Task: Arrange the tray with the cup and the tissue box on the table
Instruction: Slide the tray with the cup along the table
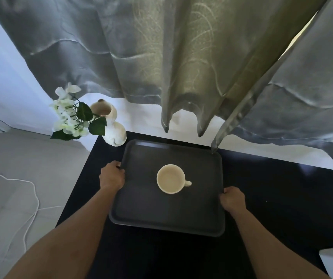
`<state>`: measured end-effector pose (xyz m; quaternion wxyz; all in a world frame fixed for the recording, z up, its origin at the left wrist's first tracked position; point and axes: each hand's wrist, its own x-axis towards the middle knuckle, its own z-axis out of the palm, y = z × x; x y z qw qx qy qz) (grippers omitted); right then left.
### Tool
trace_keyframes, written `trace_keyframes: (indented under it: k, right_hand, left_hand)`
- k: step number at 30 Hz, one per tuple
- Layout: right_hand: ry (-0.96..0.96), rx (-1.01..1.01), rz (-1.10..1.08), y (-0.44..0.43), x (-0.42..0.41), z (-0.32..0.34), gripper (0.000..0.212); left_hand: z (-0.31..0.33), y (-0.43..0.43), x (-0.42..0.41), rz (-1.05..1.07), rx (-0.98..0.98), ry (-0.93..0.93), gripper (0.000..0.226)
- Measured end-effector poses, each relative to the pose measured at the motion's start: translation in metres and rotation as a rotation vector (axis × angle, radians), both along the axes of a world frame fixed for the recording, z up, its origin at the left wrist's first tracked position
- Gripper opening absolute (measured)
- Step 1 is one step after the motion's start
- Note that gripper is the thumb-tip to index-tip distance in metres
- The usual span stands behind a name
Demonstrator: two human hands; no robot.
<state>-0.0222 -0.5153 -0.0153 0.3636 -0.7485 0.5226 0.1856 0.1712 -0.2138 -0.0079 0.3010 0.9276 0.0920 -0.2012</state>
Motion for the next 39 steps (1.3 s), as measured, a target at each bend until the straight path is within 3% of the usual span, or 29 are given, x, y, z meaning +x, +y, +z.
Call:
trace_keyframes:
  k: [39]
  right_hand:
    - [-0.055, 0.011, -0.054, -0.008, 0.023, -0.019, 0.011]
  left_hand:
    - [-0.031, -0.021, 0.045, -0.052, 0.012, -0.033, 0.037]
